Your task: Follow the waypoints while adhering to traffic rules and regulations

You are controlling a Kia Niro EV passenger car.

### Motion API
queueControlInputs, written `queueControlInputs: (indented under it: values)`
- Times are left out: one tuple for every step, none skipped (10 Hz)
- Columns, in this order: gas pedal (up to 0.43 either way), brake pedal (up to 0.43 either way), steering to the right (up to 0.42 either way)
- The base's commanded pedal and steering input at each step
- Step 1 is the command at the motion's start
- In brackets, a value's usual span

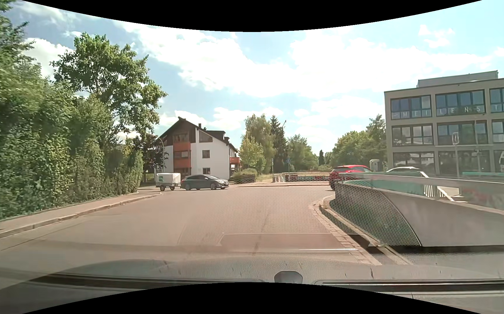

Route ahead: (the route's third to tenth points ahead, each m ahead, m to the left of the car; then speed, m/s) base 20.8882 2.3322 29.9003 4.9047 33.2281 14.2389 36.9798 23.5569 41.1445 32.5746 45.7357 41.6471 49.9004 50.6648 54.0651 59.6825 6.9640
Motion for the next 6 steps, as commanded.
queueControlInputs:
  values:
    - [0.0,0.152,-0.002]
    - [0.0,0.159,0.001]
    - [0.0,0.165,0.004]
    - [0.0,0.171,0.004]
    - [0.0,0.183,0.006]
    - [0.0,0.189,0.011]
